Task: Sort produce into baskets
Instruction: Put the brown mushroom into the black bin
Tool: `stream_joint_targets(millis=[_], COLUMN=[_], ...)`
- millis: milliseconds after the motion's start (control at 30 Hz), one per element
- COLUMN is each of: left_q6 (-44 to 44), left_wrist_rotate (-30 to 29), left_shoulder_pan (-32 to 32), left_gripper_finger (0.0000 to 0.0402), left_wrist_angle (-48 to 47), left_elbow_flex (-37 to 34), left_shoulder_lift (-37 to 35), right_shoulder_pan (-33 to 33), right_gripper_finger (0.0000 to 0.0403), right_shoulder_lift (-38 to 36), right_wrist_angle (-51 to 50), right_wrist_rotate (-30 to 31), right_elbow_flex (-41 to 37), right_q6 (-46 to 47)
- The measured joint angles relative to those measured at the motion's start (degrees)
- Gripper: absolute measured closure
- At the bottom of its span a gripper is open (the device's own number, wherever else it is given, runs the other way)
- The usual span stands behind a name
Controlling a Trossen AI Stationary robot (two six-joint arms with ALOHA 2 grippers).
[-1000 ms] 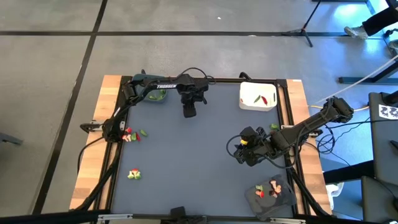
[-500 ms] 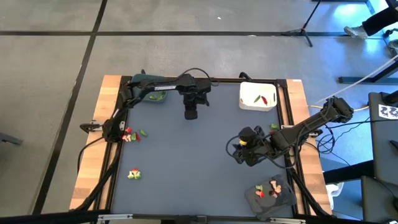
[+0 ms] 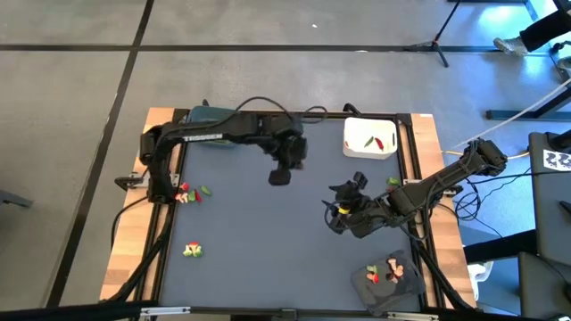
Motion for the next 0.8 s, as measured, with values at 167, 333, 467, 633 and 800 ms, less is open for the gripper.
stream_joint_targets(millis=[167,333,467,633,800], left_q6=[-0.23,0.53,-0.29,-0.79,-0.51], left_wrist_rotate=[5.30,10.59,10.73,10.66,9.54], left_shoulder_pan=[-3.76,-7.82,-9.95,-12.30,-13.30], left_gripper_finger=[0.0357,0.0357,0.0357,0.0357,0.0357], left_wrist_angle=[3.51,11.97,15.96,20.61,21.49], left_elbow_flex=[0.02,-1.72,-3.26,-3.76,-3.76], left_shoulder_lift=[-1.12,-1.73,-1.67,-1.66,-1.66], right_shoulder_pan=[-0.38,-1.17,-0.80,0.16,0.42], right_gripper_finger=[0.0180,0.0180,0.0180,0.0200,0.0246], right_shoulder_lift=[0.00,0.00,0.67,1.56,1.46], right_wrist_angle=[6.75,15.72,16.43,16.72,17.66], right_wrist_rotate=[5.67,1.61,-5.93,-8.33,-8.24], right_elbow_flex=[0.00,0.00,0.00,0.03,0.00], right_q6=[-12.91,-21.56,-20.38,-18.90,-19.96])
